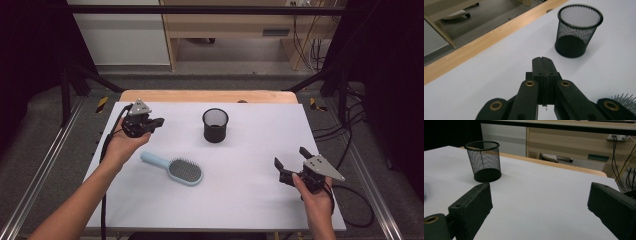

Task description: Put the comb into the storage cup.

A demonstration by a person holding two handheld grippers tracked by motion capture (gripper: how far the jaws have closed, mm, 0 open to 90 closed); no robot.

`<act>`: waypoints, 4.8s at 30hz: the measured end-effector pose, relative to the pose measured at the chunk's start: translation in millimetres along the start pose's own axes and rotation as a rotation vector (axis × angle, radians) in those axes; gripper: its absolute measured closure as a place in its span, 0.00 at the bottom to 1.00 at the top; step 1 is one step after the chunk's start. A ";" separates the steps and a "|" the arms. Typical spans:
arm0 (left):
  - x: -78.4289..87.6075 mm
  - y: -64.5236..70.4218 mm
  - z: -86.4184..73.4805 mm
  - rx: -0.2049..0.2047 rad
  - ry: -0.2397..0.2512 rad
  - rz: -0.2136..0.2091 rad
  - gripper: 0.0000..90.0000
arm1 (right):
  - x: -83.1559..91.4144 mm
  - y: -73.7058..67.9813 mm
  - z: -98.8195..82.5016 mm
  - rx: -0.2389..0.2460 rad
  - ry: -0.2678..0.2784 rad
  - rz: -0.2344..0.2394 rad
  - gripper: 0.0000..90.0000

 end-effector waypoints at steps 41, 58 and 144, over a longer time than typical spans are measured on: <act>-33.4 -1.6 -87.1 0.026 -0.270 -0.015 1.00 | -9.7 -12.1 -4.4 0.010 -0.050 0.060 0.07; -25.0 -0.6 -87.7 -0.009 -0.336 -0.061 1.00 | -9.2 -8.3 -4.4 -0.003 -0.047 0.083 0.07; 30.5 112.3 -120.9 0.101 -0.232 0.028 0.21 | -6.0 -8.4 -10.5 0.021 -0.106 0.131 0.07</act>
Point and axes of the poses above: each handheld gripper's, and its own axes: x roughly backward along the jaws, z roughly out of its top, y roughly to its right, the point moved 2 cm from there along -x, roughly forward along the jaws, and after that the axes turned 5 degrees about x, right-handed, at the moved point
